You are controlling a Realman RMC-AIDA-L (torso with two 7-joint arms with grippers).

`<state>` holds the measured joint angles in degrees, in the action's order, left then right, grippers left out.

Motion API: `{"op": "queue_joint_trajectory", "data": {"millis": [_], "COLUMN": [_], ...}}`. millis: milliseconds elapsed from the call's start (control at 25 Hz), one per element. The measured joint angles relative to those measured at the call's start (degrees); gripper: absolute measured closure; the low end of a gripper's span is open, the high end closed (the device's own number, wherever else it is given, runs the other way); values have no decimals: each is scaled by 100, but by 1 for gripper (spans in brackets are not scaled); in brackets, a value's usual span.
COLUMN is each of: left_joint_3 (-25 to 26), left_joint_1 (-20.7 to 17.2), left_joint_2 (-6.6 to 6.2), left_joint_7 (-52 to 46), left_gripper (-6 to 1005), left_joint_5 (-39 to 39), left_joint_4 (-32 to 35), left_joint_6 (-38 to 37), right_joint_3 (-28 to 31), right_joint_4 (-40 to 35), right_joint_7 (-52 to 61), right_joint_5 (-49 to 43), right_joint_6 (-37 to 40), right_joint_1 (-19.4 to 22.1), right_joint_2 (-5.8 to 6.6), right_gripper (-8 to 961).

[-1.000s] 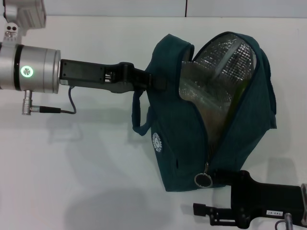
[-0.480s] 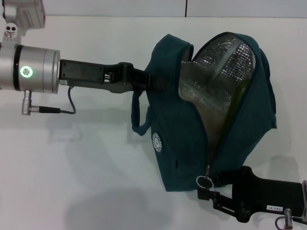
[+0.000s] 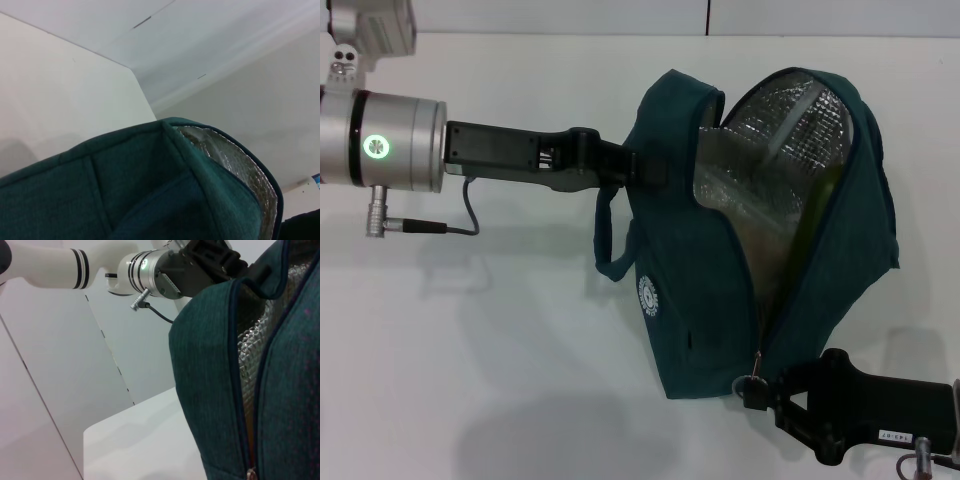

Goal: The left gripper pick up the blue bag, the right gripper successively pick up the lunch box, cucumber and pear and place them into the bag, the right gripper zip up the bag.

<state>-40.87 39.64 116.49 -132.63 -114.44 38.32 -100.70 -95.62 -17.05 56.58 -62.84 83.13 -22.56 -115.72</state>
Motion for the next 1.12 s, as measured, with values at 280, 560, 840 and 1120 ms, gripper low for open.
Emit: {"op": "queue_joint_trajectory", "data": {"millis": [280,560,840,1120], "left_joint_3": [0,0,7,17], "left_joint_1": [-30,-42,-44,-59], "left_joint_2": [-4,-4,-4,-28], "left_joint_7": [0,23,57,79], "left_gripper": [951,951,951,950], "left_joint_5": [1,5,16,102], "left_joint_4": [12,9,12,10], "left_joint_6": [46,73,150,208], "right_joint_3": [100,794,1073,1021], "right_joint_4": [-34,-26,-45,-1], "right_joint_7": [2,-43,-59,-38], "right_joint_5": [-2,-6,-13,-55], "right_joint_6": [152,755,1082,965], "right_joint_1": [76,442,498,458], "right_joint_2": [33,121,130,124], "right_gripper": [944,944,945,945]}}
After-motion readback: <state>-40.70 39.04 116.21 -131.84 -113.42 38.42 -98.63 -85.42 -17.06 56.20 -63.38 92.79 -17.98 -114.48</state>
